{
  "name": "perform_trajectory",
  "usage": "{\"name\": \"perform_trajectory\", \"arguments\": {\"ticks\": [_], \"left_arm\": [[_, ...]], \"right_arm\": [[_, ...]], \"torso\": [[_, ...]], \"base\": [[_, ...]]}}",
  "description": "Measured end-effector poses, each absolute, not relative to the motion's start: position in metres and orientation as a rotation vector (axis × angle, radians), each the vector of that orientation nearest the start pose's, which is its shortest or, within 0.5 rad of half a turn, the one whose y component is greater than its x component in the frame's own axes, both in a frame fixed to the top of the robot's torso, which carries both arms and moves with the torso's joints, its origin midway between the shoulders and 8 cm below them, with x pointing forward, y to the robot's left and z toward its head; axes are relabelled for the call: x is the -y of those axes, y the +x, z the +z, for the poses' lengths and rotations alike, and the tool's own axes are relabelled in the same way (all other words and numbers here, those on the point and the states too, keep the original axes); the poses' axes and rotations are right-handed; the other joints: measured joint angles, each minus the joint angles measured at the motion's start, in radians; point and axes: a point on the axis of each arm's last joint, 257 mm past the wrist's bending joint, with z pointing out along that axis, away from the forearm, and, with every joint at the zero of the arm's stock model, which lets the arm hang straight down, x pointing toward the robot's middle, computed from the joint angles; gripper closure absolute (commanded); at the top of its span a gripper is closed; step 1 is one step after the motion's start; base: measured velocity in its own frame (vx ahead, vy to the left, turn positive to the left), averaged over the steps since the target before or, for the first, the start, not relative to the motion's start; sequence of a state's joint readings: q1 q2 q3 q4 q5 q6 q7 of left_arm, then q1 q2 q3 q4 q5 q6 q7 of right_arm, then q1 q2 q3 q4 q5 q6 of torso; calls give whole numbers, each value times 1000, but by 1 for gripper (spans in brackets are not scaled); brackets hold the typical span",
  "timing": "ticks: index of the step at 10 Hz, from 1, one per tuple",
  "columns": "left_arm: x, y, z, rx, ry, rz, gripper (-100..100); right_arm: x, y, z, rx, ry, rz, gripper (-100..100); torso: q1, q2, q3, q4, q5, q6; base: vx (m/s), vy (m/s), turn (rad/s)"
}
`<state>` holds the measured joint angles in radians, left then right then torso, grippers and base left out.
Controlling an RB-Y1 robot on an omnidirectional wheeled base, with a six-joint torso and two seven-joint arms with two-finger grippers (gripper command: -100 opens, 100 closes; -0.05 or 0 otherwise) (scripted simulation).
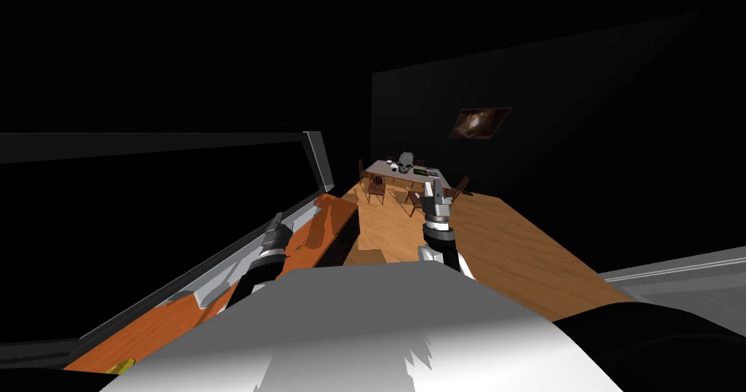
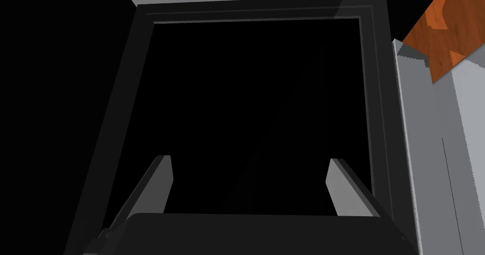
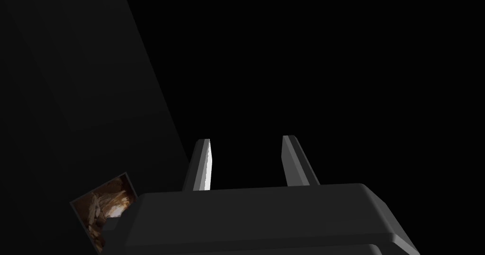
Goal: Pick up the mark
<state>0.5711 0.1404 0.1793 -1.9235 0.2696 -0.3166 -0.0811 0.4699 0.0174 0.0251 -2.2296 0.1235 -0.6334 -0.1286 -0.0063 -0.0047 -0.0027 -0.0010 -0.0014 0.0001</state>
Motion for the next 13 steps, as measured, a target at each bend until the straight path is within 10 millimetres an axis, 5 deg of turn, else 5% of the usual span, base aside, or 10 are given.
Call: {"name": "perform_trajectory", "arguments": {"ticks": [10, 13], "left_arm": [[-511, 289, -333, -953, -1595, -790, -100], [-548, 248, -372, -919, -1743, -712, -100]], "right_arm": [[249, 336, 35, -574, 549, 1413, 0], [249, 336, 35, -575, 549, 1413, 0]], "torso": [[4, 3, 1, 0, 1, 0], [2, 0, 0, 0, 0, 0]], "base": [[65, -56, -73], [83, -56, -63]]}}
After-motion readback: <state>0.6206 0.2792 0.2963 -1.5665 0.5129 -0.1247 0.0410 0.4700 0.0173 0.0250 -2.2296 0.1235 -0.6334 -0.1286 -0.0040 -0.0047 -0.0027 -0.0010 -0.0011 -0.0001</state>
